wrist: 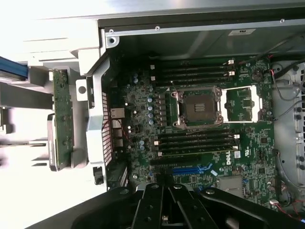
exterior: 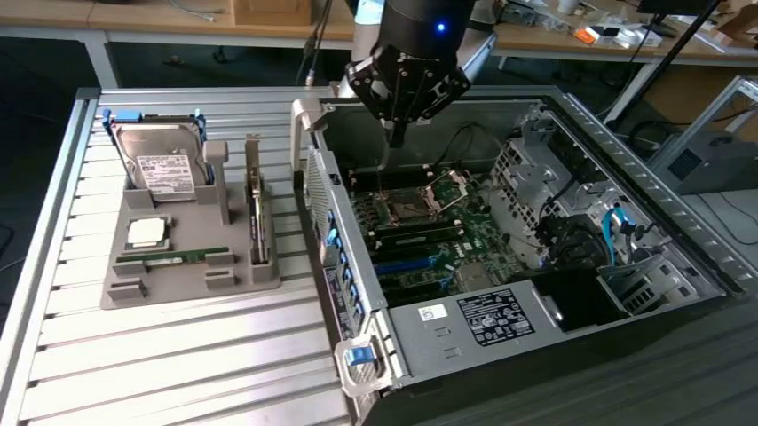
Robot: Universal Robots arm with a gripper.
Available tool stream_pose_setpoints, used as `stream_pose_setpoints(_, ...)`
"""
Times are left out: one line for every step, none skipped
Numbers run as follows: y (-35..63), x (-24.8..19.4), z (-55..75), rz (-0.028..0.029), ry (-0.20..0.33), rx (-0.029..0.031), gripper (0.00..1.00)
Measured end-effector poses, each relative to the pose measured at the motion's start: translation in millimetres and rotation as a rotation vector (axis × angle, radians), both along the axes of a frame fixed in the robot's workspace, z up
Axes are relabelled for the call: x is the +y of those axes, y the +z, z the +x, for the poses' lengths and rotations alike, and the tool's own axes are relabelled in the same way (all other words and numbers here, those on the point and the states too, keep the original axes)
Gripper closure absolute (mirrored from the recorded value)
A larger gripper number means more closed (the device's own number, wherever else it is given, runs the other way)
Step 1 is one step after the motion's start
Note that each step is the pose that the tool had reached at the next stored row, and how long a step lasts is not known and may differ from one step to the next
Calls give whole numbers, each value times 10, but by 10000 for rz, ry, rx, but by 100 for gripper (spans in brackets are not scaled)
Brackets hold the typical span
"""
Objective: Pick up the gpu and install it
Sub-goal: 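Reach for the gpu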
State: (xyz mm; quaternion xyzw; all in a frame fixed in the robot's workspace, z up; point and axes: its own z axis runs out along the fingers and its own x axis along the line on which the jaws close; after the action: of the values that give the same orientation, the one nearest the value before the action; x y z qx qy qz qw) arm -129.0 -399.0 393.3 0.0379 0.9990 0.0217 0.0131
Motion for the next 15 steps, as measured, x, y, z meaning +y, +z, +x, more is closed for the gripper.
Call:
stream_pose_setpoints(0, 0, -9, -1, 0, 1, 90)
stream_pose_setpoints(0, 0, -17, -1, 1, 0, 90)
stream_pose_setpoints(0, 0, -28, 0, 1, 1, 90)
stream_pose_setpoints(0, 0, -40, 0, 0, 0, 90)
stream_pose_setpoints(0, 0, -54, 0, -1, 0, 90)
stream_pose_setpoints(0, 1, -60, 0, 0, 0, 90)
stream_pose_setpoints(0, 0, -67, 0, 0, 1, 90)
stream_pose_setpoints(0, 0, -74, 0, 0, 0, 90)
stream_pose_setpoints(0, 0, -84, 0, 0, 0, 90)
stream_pose_setpoints(-1, 0, -96, 0, 0, 0, 90)
stream_pose_setpoints(0, 0, -102, -1, 0, 0, 90)
stream_pose_setpoints(-1, 0, -110, 0, 0, 0, 90)
stream_pose_setpoints(-1, 0, -122, 0, 0, 0, 90)
stream_pose_setpoints(-1, 0, -140, -1, 1, 1, 90)
stream_pose_setpoints(-2, 0, -150, 0, 1, 0, 90)
